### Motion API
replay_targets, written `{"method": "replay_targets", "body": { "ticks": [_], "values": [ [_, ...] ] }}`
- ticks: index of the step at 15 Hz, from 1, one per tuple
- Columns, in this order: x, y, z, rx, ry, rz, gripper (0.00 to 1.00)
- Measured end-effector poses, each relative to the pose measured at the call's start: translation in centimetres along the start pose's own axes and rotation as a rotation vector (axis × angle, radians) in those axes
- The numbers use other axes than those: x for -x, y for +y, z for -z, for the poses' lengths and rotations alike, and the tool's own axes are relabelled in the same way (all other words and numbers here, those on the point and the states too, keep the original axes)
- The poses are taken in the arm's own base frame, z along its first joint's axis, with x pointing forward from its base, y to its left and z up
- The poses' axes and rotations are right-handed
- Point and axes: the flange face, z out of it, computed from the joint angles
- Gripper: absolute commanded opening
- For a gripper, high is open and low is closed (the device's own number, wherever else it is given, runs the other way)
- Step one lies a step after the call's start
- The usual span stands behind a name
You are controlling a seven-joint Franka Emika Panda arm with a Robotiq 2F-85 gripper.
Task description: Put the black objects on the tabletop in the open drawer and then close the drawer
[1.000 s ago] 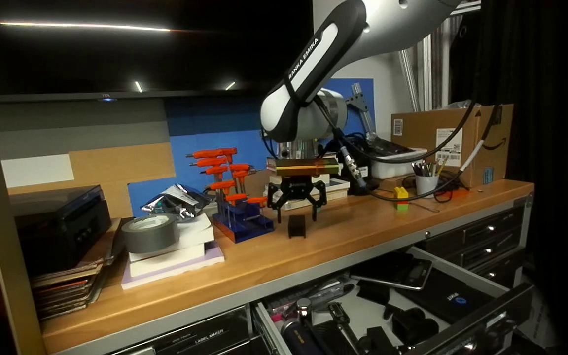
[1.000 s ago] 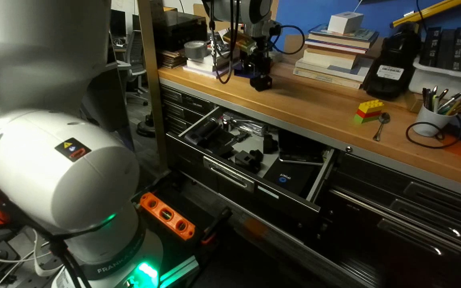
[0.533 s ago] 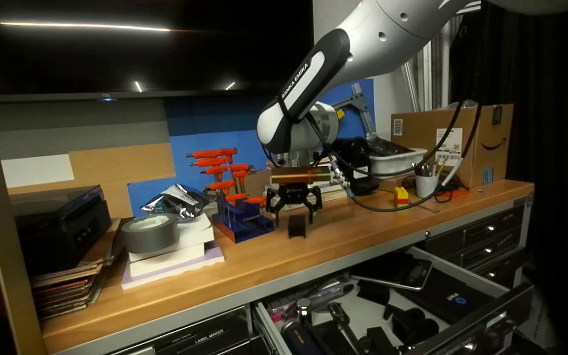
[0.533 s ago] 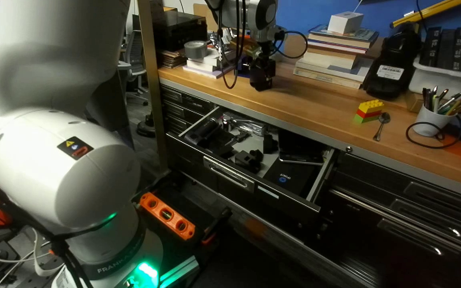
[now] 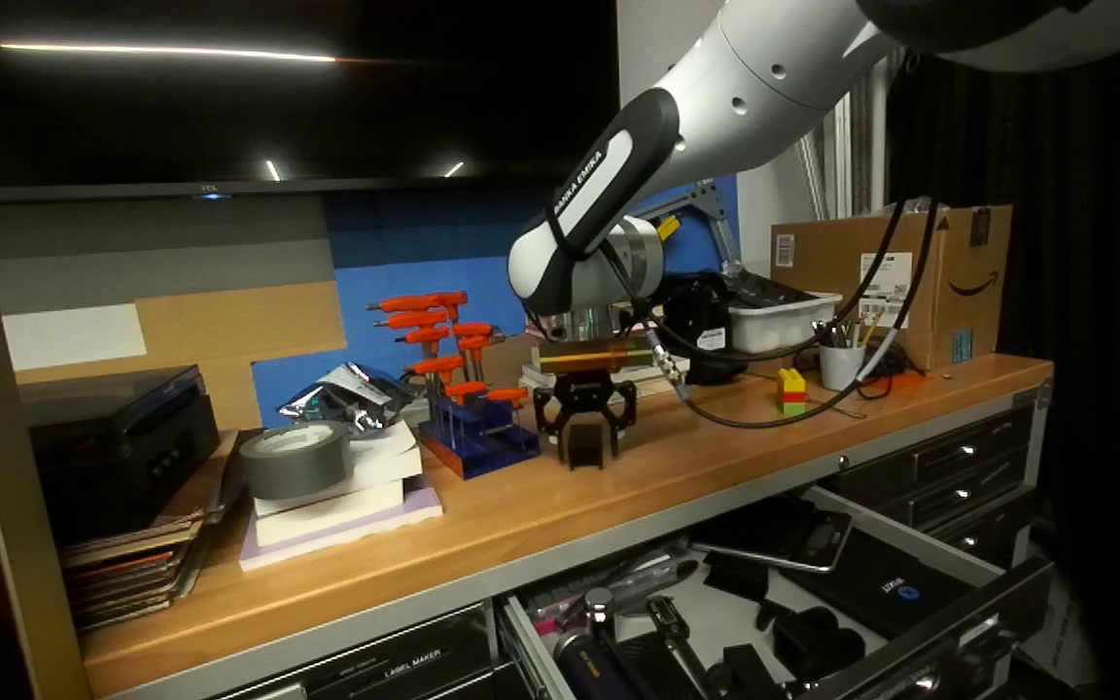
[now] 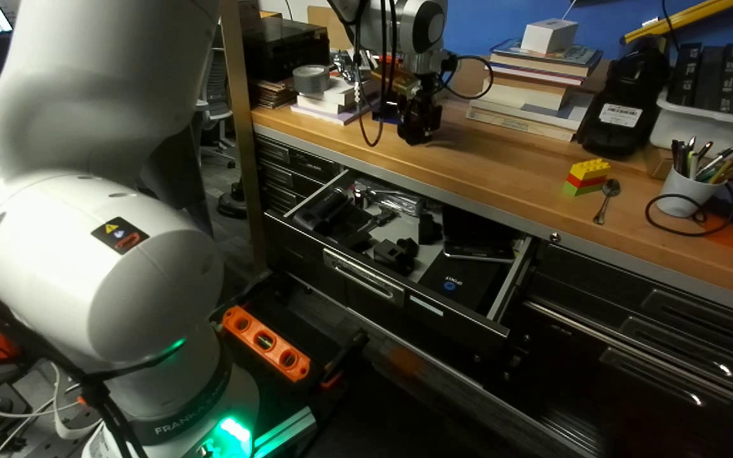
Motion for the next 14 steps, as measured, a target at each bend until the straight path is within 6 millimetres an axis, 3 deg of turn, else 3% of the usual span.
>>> {"method": "replay_targets", "body": {
  "ticks": [3,9,11,14],
  "values": [
    [-0.2,0.2,-0.1,0.004,0.000,-0.003,0.27],
    [-0.2,1.2,0.0,0.022,-0.029,0.005,0.25],
    [-0.1,2.7,0.0,0.029,-0.040,-0.004,0.25],
    [0.5,6.6,0.0,0.048,-0.065,-0.038,0.25]
  ]
}}
